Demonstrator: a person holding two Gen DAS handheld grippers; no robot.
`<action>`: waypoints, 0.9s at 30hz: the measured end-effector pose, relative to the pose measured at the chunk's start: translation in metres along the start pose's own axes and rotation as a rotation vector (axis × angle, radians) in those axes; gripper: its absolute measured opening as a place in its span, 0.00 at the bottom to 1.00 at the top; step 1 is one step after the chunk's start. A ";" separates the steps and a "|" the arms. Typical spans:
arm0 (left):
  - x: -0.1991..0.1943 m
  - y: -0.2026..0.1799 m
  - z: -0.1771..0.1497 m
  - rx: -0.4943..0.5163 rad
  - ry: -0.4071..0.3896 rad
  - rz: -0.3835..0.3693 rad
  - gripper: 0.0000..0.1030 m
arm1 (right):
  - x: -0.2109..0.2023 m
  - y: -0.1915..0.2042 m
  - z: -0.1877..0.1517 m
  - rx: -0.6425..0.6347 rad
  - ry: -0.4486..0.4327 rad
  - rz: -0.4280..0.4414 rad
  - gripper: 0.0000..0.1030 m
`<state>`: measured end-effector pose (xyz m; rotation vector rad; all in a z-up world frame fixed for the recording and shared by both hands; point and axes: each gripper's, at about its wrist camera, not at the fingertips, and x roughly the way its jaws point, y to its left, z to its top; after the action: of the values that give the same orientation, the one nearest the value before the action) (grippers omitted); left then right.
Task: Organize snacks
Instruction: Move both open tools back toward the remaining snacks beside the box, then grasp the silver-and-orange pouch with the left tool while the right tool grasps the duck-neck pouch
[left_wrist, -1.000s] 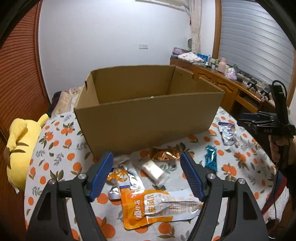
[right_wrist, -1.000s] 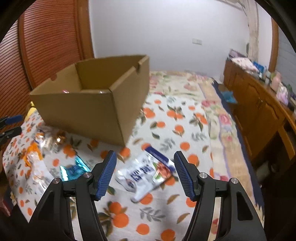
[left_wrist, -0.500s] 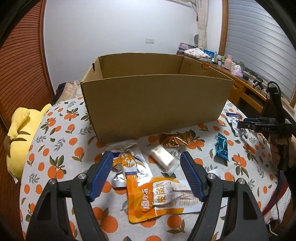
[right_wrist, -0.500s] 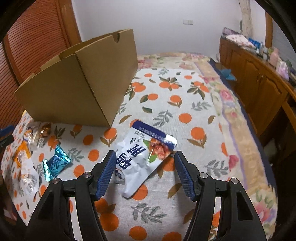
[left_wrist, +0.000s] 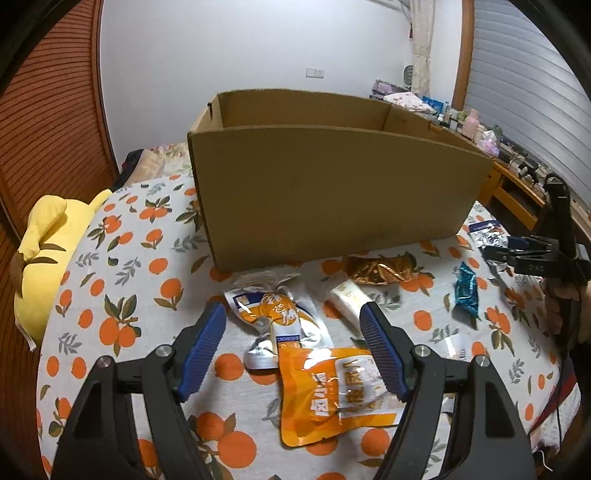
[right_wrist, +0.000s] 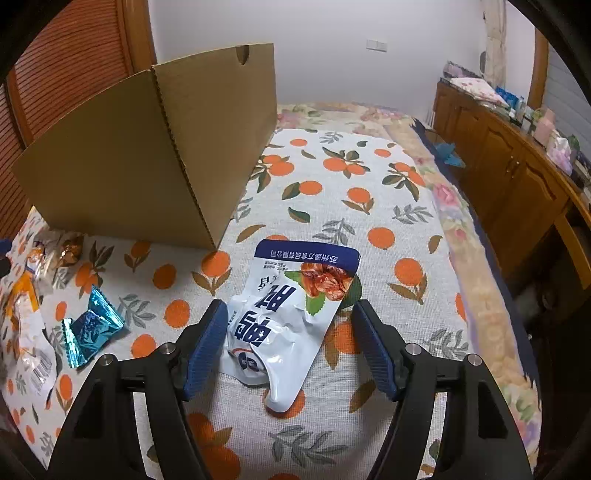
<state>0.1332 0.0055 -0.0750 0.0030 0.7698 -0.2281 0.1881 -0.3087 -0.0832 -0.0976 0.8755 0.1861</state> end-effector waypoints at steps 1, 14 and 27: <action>0.003 0.001 0.000 -0.001 0.005 0.005 0.74 | 0.000 0.000 0.000 -0.001 0.001 -0.003 0.70; 0.033 0.013 0.002 -0.039 0.102 0.041 0.59 | 0.004 0.006 0.000 -0.027 0.010 -0.025 0.76; 0.039 0.010 0.000 -0.023 0.133 0.023 0.36 | 0.004 0.006 0.000 -0.027 0.010 -0.025 0.77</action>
<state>0.1620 0.0071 -0.1027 0.0055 0.9048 -0.1992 0.1895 -0.3024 -0.0866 -0.1348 0.8811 0.1742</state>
